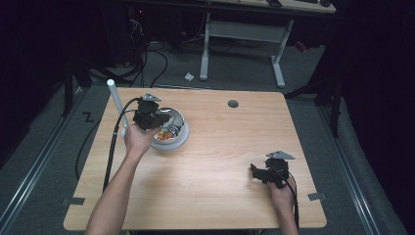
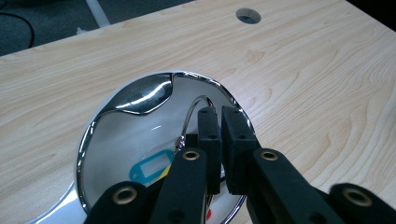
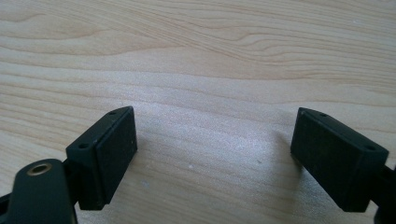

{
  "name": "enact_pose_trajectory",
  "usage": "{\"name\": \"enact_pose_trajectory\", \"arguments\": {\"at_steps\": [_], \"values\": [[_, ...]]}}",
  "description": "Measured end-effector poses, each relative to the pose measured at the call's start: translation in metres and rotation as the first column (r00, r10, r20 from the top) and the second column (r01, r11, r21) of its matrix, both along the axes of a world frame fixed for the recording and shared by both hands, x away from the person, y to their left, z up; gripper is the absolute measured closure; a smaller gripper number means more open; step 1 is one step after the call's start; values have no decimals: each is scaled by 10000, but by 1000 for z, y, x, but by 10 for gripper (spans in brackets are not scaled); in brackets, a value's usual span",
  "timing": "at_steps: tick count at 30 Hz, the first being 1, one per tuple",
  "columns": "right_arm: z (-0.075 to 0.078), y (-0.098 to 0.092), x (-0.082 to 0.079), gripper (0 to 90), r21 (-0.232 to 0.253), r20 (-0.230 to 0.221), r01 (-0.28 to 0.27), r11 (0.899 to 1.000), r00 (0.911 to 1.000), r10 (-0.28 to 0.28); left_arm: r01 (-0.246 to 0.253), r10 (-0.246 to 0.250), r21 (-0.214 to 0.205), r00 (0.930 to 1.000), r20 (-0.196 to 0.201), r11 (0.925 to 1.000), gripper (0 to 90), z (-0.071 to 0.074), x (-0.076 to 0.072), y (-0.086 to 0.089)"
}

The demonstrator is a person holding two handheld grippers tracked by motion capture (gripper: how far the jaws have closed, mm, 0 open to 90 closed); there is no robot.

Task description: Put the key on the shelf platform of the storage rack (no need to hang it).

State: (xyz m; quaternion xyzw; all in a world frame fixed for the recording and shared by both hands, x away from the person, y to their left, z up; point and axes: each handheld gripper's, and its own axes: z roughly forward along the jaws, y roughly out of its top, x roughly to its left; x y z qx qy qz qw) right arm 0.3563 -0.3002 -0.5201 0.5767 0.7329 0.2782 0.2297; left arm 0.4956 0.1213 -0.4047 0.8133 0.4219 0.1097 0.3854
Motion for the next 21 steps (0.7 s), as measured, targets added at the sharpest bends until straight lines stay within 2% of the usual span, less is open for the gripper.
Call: {"name": "enact_pose_trajectory", "arguments": {"at_steps": [5, 7, 9, 12, 14, 15, 21], "values": [[0, 0, 0, 145, 2, 1, -2, 10000, 10000, 2, 65, -57, 373, 9998, -214, 9993, 872, -13, 1, -7], [0, 0, 0, 145, 2, -2, -2, 10000, 10000, 2, 54, -46, 199, 9993, -370, 9998, 871, -19, 3, -7], [0, 0, 0, 145, 1, 0, -2, 10000, 10000, 2, 39, -29, 208, 9987, -503, 9998, 871, -23, 3, -8], [0, 0, 0, 145, -3, 2, -9, 10000, 10000, 9, 165, -127, 552, 9976, -677, 9983, 869, -29, 3, -13], [0, 0, 0, 145, -2, 2, -9, 10000, 10000, 9, 185, -150, 505, 9975, -686, 9986, 866, -31, 2, -15], [0, 0, 0, 145, -9, 3, -6, 10000, 10000, 6, 172, -154, 243, 9973, -713, 9996, 876, -32, 1, -14], [0, 0, 0, 145, -2, 0, -10, 10000, 10000, 10, 89, -84, 60, 9970, -769, 9999, 851, -33, -3, -7]]}}
